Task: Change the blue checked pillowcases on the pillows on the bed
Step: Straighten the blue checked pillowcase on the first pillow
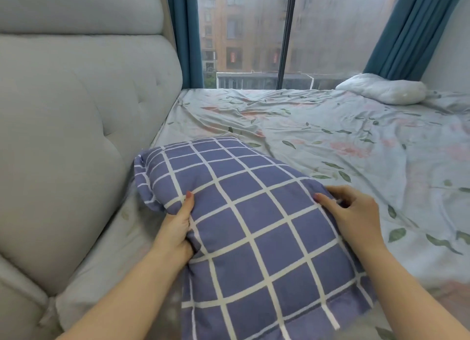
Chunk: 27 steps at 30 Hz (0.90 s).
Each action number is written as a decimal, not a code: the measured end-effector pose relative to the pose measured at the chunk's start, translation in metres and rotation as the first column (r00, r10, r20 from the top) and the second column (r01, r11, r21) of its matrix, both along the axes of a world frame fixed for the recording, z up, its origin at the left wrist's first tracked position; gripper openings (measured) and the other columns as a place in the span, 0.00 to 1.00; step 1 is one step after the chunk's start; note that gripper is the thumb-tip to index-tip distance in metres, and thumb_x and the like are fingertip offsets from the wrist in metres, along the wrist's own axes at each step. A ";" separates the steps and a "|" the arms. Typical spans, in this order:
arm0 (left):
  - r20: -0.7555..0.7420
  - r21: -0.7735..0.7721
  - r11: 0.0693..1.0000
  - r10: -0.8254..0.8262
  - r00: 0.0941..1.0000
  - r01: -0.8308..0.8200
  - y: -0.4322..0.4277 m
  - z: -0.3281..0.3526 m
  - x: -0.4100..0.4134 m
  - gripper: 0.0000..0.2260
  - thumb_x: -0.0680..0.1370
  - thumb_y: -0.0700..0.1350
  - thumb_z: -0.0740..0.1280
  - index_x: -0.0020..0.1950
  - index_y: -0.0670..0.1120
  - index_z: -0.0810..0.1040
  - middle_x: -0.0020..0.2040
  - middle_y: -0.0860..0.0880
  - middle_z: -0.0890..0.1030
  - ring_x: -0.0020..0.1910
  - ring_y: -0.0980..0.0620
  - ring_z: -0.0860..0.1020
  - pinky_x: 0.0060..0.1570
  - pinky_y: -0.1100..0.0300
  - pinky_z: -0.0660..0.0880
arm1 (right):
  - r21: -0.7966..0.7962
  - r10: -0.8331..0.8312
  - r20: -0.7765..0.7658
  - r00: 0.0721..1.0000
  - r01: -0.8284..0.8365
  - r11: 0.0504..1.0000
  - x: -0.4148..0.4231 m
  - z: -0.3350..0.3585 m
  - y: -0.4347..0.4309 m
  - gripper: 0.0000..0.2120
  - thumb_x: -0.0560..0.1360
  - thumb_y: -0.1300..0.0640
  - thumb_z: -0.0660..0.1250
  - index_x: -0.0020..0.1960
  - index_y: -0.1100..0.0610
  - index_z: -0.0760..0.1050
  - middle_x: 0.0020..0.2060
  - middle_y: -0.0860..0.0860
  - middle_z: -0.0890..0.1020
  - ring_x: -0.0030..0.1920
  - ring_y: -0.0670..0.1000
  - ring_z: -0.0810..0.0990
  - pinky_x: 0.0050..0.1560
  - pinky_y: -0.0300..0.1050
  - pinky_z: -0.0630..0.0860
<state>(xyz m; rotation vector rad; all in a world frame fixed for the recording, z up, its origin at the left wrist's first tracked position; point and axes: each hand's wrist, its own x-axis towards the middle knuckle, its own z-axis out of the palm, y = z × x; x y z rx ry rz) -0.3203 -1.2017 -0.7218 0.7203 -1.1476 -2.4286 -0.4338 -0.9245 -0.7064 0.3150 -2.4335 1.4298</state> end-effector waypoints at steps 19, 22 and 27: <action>0.244 -0.230 0.972 0.016 0.970 0.042 -0.030 -0.019 -0.022 0.48 0.57 0.53 0.83 0.73 0.48 0.66 0.64 0.46 0.79 0.57 0.42 0.80 0.55 0.38 0.78 | 0.663 0.050 0.089 0.995 -0.097 0.742 0.088 -0.045 -0.044 0.56 0.53 0.13 0.42 0.74 0.39 0.60 0.75 0.47 0.62 0.75 0.57 0.59 0.71 0.60 0.60; 0.197 -0.230 0.973 0.059 0.979 -0.012 -0.027 -0.024 -0.021 0.34 0.70 0.44 0.78 0.73 0.46 0.66 0.64 0.45 0.79 0.56 0.43 0.80 0.54 0.46 0.77 | 0.607 0.117 -0.150 0.982 -0.002 0.795 0.079 -0.065 -0.050 0.32 0.65 0.21 0.56 0.52 0.45 0.76 0.48 0.47 0.76 0.49 0.53 0.75 0.45 0.51 0.72; 0.088 -0.212 0.976 0.069 0.994 -0.049 -0.028 -0.031 -0.020 0.26 0.75 0.39 0.73 0.71 0.46 0.69 0.61 0.44 0.81 0.52 0.45 0.81 0.48 0.51 0.78 | 0.441 0.207 -0.273 0.940 -0.069 0.895 0.059 -0.065 -0.053 0.24 0.72 0.29 0.59 0.37 0.48 0.55 0.26 0.44 0.64 0.27 0.47 0.66 0.25 0.39 0.58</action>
